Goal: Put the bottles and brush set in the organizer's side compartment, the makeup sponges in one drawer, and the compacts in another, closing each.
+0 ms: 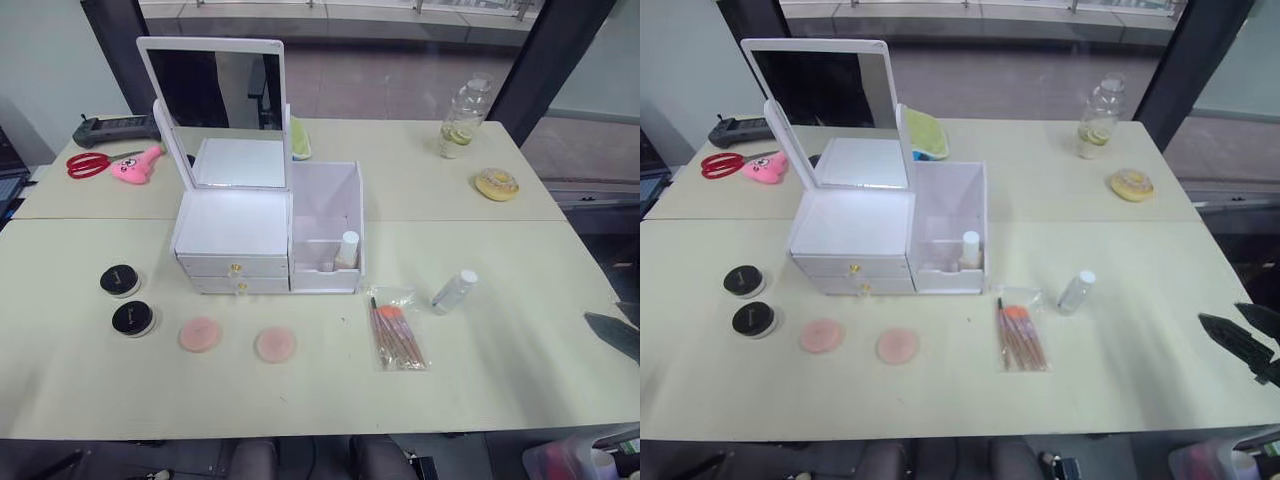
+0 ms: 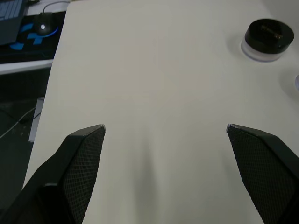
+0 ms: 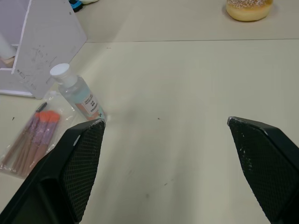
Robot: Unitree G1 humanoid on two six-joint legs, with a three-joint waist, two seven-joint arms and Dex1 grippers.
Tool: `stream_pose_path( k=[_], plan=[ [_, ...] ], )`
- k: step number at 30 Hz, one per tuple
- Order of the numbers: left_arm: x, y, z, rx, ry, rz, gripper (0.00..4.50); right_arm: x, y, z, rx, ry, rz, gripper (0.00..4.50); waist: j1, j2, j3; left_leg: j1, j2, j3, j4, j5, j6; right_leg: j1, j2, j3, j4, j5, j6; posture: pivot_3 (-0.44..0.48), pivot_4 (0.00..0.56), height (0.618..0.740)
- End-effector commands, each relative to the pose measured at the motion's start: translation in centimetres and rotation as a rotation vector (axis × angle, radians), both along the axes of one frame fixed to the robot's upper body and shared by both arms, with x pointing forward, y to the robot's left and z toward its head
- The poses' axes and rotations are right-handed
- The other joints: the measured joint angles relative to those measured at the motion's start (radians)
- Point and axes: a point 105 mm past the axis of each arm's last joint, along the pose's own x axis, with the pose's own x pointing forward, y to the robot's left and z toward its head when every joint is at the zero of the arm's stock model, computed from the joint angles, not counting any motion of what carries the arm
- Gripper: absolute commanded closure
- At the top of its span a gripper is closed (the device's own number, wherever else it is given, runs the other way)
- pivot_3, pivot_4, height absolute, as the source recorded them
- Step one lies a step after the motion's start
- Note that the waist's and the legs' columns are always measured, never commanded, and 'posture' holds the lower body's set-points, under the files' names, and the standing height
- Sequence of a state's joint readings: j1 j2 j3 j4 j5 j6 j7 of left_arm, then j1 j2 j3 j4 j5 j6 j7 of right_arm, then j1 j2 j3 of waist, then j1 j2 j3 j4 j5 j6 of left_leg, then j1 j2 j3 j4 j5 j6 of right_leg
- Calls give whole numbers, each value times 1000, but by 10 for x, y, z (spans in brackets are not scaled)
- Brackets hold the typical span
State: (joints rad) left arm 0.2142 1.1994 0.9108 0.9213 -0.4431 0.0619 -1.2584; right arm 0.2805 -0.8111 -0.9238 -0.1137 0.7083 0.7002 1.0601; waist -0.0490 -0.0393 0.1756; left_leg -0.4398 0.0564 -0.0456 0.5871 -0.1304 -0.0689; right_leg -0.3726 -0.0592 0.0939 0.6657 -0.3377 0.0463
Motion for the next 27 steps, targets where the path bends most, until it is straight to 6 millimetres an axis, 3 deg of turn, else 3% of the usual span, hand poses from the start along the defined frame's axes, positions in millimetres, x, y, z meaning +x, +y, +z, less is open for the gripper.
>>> stream_pose_path(
  k=[1, 6, 11, 13, 16, 21, 23, 27],
  plan=[
    [7, -2, 12, 44, -6, -46, 0, 5, 10, 9, -46, -56, 30, 24, -1, 0, 0, 0, 0, 0, 0, 0, 0, 0, 0, 0, 0, 0, 0, 0, 150, 740],
    [16, -8, 11, 45, -21, -84, 0, 7, 18, 10, -93, -56, 51, 24, 2, 1, 0, 0, 0, 2, -1, 2, 3, 2, 0, 1, 0, 4, 7, 0, 150, 740],
    [35, -36, 10, 41, -26, -228, 0, 14, 43, 18, -122, -66, 129, 24, 4, 1, 0, 0, 0, 2, -3, 2, 3, 3, 0, 1, 1, 4, 7, 0, 150, 740],
    [49, -70, 4, 38, 3, -371, 0, 20, 63, 19, -134, -56, 195, 24, 5, 1, -1, 0, 0, 2, -3, 2, 3, 3, 0, 1, 1, 4, 8, 0, 150, 740],
    [62, -142, -3, 20, 39, -611, 0, 31, 95, 22, -141, -69, 285, 24, 5, 1, -1, 0, 0, 3, -1, 2, 4, 4, 0, 2, 0, 5, 8, 0, 150, 740],
    [67, -249, 8, -46, 5, -893, 0, 54, 118, 20, -184, -66, 306, 24, 11, -1, 0, -2, 3, 3, 3, 5, 7, 5, 2, 2, 0, 6, 9, 0, 150, 740],
    [65, -276, 20, -81, -25, -964, 0, 61, 122, 18, -184, -63, 300, 24, 12, 0, 0, -2, 2, 3, 3, 5, 8, 5, 2, 3, 0, 6, 10, 0, 150, 740],
    [60, -309, 38, -99, -53, -1056, 0, 68, 126, 12, -177, -48, 294, 24, 9, 0, 0, -2, 2, 3, 4, 5, 8, 5, 3, 3, 1, 7, 11, 0, 150, 740]
  ],
)
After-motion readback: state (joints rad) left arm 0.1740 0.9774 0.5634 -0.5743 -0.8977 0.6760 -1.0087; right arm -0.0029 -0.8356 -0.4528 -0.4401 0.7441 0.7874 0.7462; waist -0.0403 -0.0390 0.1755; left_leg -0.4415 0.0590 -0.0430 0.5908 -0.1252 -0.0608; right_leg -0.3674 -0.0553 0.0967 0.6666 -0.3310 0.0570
